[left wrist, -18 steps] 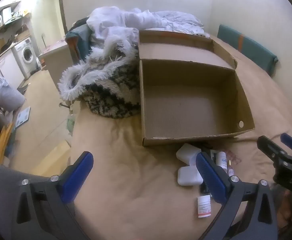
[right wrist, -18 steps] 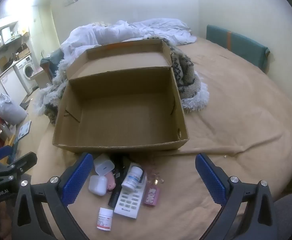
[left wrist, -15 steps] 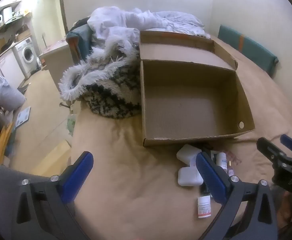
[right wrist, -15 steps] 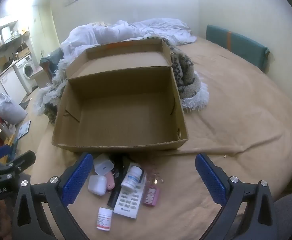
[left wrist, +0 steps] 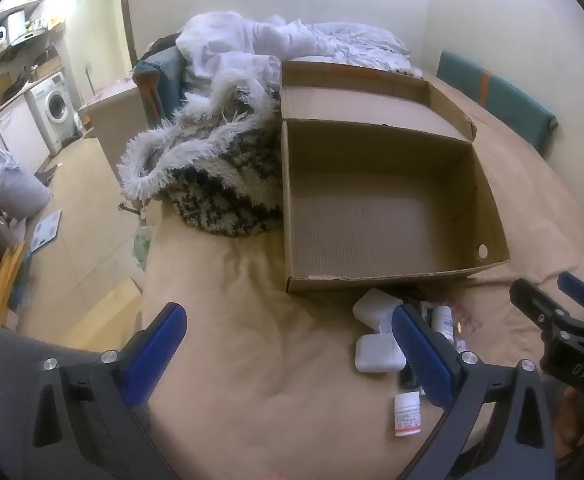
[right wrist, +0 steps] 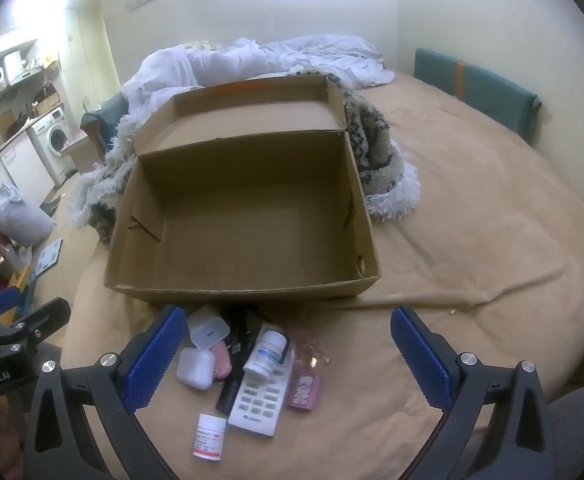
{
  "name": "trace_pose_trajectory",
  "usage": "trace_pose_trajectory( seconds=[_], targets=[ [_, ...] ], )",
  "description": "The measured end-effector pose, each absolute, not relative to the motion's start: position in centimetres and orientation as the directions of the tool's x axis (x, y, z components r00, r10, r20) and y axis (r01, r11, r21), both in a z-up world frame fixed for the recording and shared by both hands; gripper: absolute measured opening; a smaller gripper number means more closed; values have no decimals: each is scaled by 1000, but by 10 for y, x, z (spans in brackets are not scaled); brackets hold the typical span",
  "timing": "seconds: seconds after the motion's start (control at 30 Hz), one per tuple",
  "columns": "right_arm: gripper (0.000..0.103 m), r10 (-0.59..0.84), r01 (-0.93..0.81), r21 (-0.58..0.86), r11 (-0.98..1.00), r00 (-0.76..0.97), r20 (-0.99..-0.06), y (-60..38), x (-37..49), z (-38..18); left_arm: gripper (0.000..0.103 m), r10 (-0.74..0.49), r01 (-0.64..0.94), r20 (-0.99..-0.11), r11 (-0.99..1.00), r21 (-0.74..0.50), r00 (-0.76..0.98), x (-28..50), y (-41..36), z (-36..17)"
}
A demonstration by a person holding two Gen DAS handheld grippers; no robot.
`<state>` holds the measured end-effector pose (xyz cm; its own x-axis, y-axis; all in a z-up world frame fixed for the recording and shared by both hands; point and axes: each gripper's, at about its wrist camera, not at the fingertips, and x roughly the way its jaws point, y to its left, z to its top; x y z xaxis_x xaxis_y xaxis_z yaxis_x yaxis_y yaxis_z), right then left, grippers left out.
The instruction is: Organize rigid objects
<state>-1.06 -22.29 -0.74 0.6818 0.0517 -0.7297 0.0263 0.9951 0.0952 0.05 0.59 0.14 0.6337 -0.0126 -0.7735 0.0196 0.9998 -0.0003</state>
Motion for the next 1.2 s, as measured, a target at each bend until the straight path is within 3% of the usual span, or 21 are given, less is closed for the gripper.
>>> trace_pose_trajectory(
  seconds=[1.2],
  targets=[
    [103, 45, 28, 87, 996, 677, -735, -224, -11, -12, 102, -17, 21, -774, 1000, -5, 633, -4, 7, -1]
  ],
)
